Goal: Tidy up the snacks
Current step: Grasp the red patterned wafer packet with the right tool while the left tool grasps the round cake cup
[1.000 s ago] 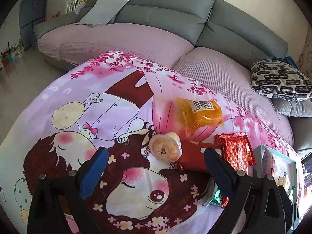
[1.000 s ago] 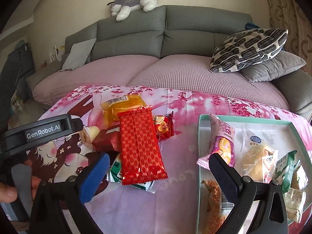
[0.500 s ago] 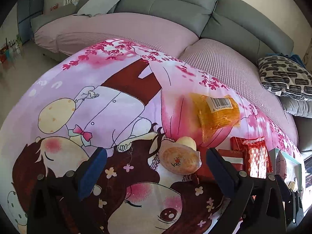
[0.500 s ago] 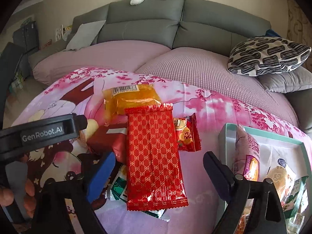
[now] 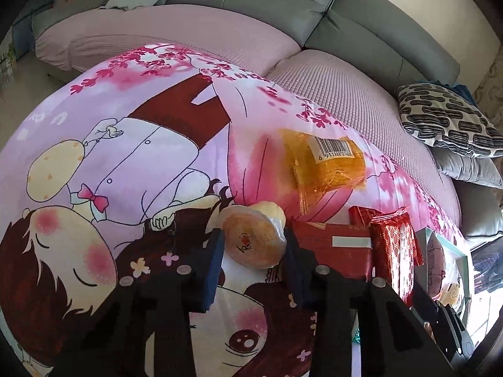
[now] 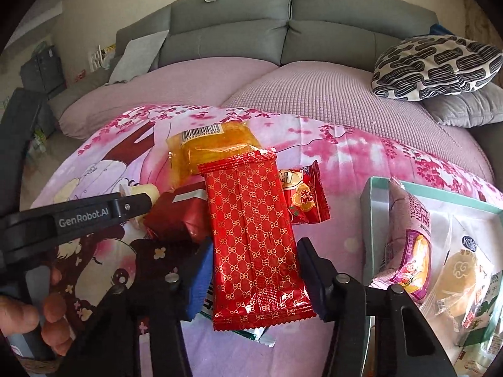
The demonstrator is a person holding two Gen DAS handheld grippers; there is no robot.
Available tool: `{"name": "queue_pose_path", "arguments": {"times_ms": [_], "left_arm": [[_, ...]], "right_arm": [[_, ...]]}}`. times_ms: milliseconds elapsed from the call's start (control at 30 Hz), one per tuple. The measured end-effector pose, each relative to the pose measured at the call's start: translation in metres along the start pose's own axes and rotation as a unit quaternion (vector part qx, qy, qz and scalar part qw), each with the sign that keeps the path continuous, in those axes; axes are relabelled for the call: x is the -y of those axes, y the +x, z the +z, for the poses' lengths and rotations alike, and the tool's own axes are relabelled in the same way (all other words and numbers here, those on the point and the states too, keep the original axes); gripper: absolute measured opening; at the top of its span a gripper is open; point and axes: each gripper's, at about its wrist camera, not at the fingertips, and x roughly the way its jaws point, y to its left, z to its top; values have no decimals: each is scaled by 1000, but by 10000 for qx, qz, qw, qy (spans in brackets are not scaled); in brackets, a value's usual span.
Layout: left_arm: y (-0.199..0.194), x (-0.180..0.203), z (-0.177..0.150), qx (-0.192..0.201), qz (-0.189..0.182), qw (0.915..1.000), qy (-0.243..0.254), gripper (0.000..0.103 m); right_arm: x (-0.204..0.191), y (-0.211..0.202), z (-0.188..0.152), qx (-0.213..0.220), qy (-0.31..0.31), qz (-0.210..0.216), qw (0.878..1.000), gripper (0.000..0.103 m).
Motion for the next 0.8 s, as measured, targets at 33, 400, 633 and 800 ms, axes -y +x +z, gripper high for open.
{"name": "queue_pose_path", "arguments": {"times_ms": [33,400,633,800], "left_arm": [[0,0,0,2,5,10000,9,38],[3,-3,0,-27,31,10000,69,45],[5,-3,4,176,165,9994,254,61],[7,-2,3,253,148,9991,299,61]], "right_arm": [[0,0,0,0,2,13,10000,53],[2,-3,-1,-34,-5,79,10000,52],[4,-3,-2,-59,9,103,9999,52],[6,-3,-2,-83,62,142,9998,52]]}}
